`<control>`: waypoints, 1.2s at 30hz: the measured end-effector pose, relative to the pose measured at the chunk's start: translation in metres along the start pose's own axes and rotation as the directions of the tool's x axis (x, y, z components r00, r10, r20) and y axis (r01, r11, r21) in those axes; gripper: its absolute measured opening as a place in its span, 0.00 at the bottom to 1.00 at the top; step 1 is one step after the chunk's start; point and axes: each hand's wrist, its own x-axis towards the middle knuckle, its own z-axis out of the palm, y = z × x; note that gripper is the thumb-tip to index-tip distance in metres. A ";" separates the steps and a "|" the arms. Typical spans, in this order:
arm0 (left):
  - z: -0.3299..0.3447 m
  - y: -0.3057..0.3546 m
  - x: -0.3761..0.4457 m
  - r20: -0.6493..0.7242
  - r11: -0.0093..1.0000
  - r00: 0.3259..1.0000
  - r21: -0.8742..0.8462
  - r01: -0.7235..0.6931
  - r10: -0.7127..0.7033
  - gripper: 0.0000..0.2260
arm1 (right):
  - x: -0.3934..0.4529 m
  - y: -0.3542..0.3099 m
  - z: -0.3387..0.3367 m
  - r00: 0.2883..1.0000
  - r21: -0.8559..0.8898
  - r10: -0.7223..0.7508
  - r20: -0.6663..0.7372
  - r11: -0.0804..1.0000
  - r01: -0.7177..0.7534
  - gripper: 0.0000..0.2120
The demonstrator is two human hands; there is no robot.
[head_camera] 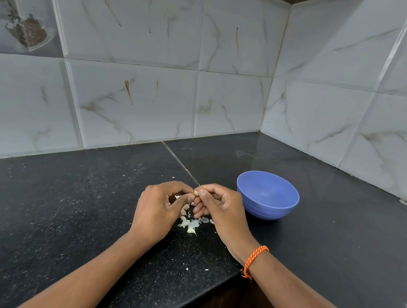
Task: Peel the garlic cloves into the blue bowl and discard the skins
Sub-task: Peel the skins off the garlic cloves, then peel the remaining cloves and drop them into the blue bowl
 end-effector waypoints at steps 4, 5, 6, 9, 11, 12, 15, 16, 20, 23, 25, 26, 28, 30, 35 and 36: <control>0.001 0.000 0.000 -0.011 0.998 0.999 0.056 0.041 -0.040 0.09 | -0.002 -0.001 0.001 1.000 0.011 -0.002 -0.004 1.000 0.002 0.06; 0.002 0.001 0.000 -0.005 0.997 0.999 0.063 0.048 -0.048 0.09 | -0.001 -0.002 0.001 1.000 0.014 -0.008 -0.020 1.000 0.008 0.06; 0.003 0.003 -0.001 0.004 0.996 0.999 0.069 0.054 -0.054 0.10 | -0.001 -0.002 0.000 0.999 0.015 -0.016 -0.040 1.000 0.017 0.06; 0.002 0.007 -0.002 0.025 0.997 0.998 0.050 0.064 -0.066 0.06 | -0.001 -0.001 -0.001 0.997 0.008 -0.033 -0.073 0.999 0.034 0.05; -0.001 0.008 -0.002 0.037 0.996 0.996 0.000 0.085 -0.085 0.01 | -0.001 0.000 -0.001 0.997 -0.003 -0.037 -0.070 0.999 0.037 0.05; -0.002 0.007 -0.002 0.036 0.995 0.995 -0.011 0.096 -0.095 0.01 | 0.000 0.000 -0.001 0.997 -0.017 -0.040 -0.063 0.999 0.039 0.05; -0.006 0.003 0.000 0.048 0.993 0.992 -0.011 0.115 -0.114 0.05 | 0.001 0.001 -0.002 0.998 -0.077 -0.058 -0.026 0.995 0.055 0.06; -0.006 0.001 0.001 0.067 0.993 0.991 -0.022 0.117 -0.115 0.06 | 0.002 0.002 -0.003 0.998 -0.090 -0.064 -0.016 0.994 0.062 0.06; -0.007 -0.003 0.002 0.162 0.976 0.978 -0.154 0.153 -0.128 0.07 | 0.004 0.001 -0.009 0.997 -0.078 -0.077 0.024 0.994 0.079 0.06; -0.006 -0.003 0.003 0.187 0.953 0.970 -0.231 0.195 -0.153 0.07 | 0.004 -0.003 -0.011 0.996 -0.036 -0.075 0.040 0.996 0.077 0.05; -0.005 -0.003 0.002 0.184 0.944 0.969 -0.257 0.207 -0.163 0.08 | 0.004 -0.003 -0.011 0.996 -0.007 -0.072 0.043 0.997 0.072 0.06; -0.004 -0.003 0.002 0.184 0.942 0.969 -0.261 0.211 -0.166 0.08 | 0.003 -0.003 -0.011 0.997 0.003 -0.069 0.039 0.998 0.069 0.06; -0.002 -0.004 0.001 0.190 0.942 0.967 -0.259 0.215 -0.169 0.09 | 0.003 -0.001 -0.009 0.998 0.010 -0.067 0.022 0.998 0.067 0.06; 0.000 -0.005 0.001 0.192 0.948 0.967 -0.240 0.209 -0.164 0.10 | 0.003 0.000 -0.008 0.998 0.006 -0.068 0.001 0.998 0.068 0.07; -0.001 0.000 0.002 0.155 0.961 0.975 -0.204 0.187 -0.157 0.09 | 0.003 -0.003 -0.008 0.995 -0.061 -0.096 -0.006 0.994 0.096 0.07; -0.002 0.002 0.002 0.146 0.960 0.977 -0.213 0.182 -0.153 0.08 | 0.002 -0.004 -0.008 0.993 -0.099 -0.115 0.003 0.988 0.115 0.07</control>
